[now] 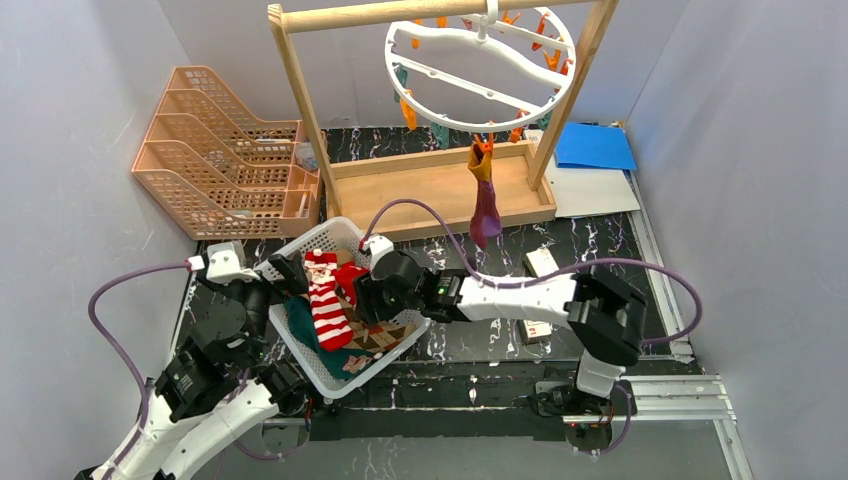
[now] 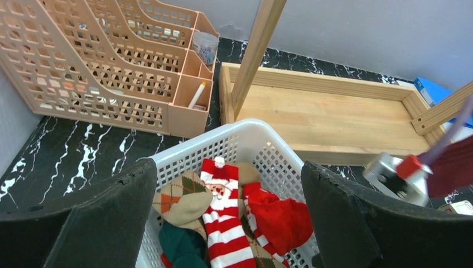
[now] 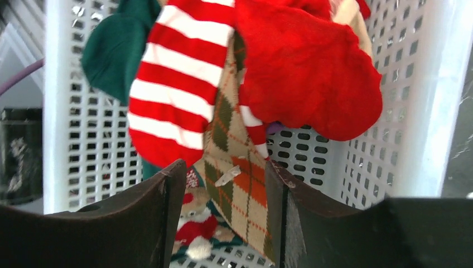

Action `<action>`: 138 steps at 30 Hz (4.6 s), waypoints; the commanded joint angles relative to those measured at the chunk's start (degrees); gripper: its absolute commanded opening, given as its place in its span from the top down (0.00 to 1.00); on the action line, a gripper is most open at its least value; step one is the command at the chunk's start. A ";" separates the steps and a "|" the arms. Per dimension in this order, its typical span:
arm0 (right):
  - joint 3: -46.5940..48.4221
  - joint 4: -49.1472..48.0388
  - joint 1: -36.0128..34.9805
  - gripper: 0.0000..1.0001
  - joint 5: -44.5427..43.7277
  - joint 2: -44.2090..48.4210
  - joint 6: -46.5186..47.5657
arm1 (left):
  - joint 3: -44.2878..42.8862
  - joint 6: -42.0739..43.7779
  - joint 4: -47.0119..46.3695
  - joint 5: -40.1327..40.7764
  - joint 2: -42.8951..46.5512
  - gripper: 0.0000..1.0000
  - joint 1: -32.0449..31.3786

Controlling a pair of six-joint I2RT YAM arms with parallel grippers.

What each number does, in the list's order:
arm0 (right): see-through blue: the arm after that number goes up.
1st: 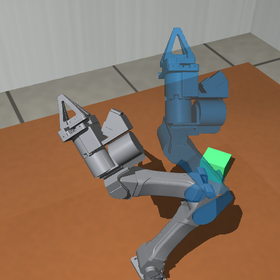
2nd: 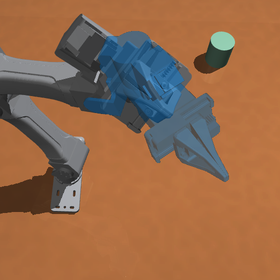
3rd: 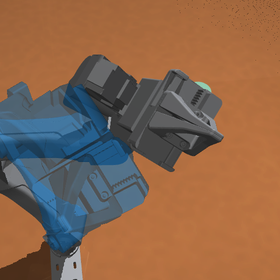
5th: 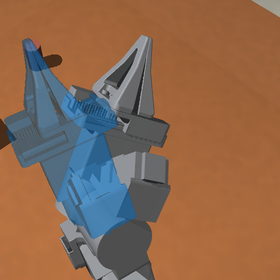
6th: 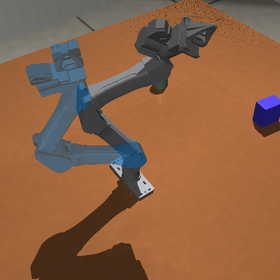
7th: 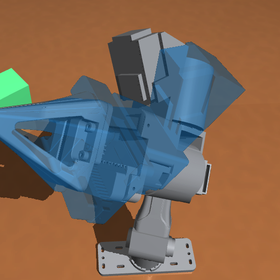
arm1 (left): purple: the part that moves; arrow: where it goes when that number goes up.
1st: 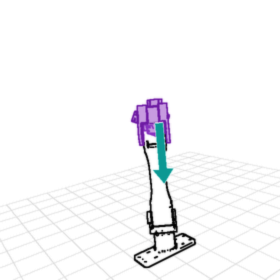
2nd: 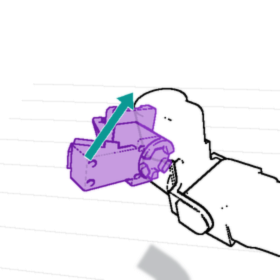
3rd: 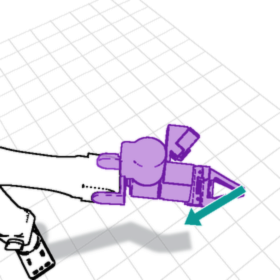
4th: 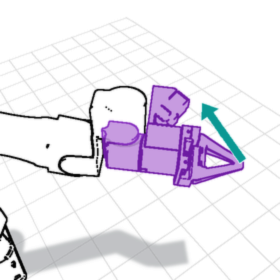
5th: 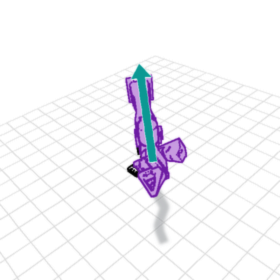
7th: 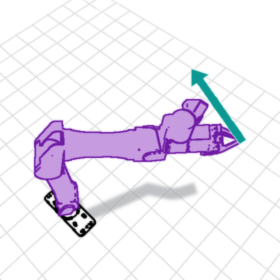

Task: Clip the socks to the hanger
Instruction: Adjust the sock in the bin.

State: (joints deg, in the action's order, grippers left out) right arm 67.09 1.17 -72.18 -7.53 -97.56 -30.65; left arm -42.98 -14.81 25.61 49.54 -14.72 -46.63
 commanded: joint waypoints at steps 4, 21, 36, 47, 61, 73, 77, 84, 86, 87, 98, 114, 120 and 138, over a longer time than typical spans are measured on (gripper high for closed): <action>4.87 -1.73 1.52 0.39 5.14 -5.85 -10.34 | 0.59 -5.31 4.97 2.04 4.10 0.02 -0.18; 10.85 4.45 0.67 0.71 1.77 -11.50 -7.80 | 1.45 -5.10 4.92 3.04 4.33 0.02 -0.18; 6.50 2.85 -0.31 0.37 -11.28 -0.47 -4.89 | 0.38 -5.61 5.90 2.56 3.92 0.02 -0.13; 25.49 11.27 1.08 0.19 -12.54 -15.02 4.30 | -1.67 -7.69 9.54 2.62 2.85 0.02 -0.16; 13.34 10.52 1.04 0.28 4.00 -12.54 -8.73 | -1.49 -8.35 10.21 2.19 3.38 0.02 -0.15; 16.35 9.58 0.91 0.94 5.39 -11.44 -5.83 | -1.94 -8.16 10.34 2.07 3.22 0.02 -0.14; 18.62 6.82 0.90 0.99 3.75 -5.15 -1.48 | -2.42 -7.78 10.35 2.46 2.84 0.02 -0.13; 23.45 7.47 0.91 0.99 -0.26 1.57 4.56 | -3.63 -6.56 10.11 3.43 1.34 0.02 -0.15; 22.00 6.69 0.98 0.99 -1.47 2.61 5.26 | -3.77 -6.19 9.87 3.83 1.12 0.02 -0.15; 20.89 6.72 1.06 0.99 -2.28 2.79 5.31 | -3.78 -6.05 9.81 3.89 1.10 0.02 -0.16; 9.86 4.50 1.08 0.43 -1.84 3.11 1.50 | -3.85 -6.31 9.53 3.44 0.18 0.02 -0.17; 34.91 2.80 0.90 0.39 14.18 -19.87 6.77 | -11.29 -2.97 9.93 9.02 1.36 0.02 -0.20; 40.13 10.45 0.74 0.34 11.81 -25.62 6.48 | -12.12 -1.65 10.25 9.69 1.76 0.02 -0.21; 21.38 23.93 -1.63 0.01 -1.21 -15.99 1.95 | -9.03 -4.19 10.42 8.31 3.21 0.02 -0.14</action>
State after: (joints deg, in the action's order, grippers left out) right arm 88.33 19.29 -73.43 -8.99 -108.33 -26.13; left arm -53.08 -17.74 36.45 56.82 -11.86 -46.63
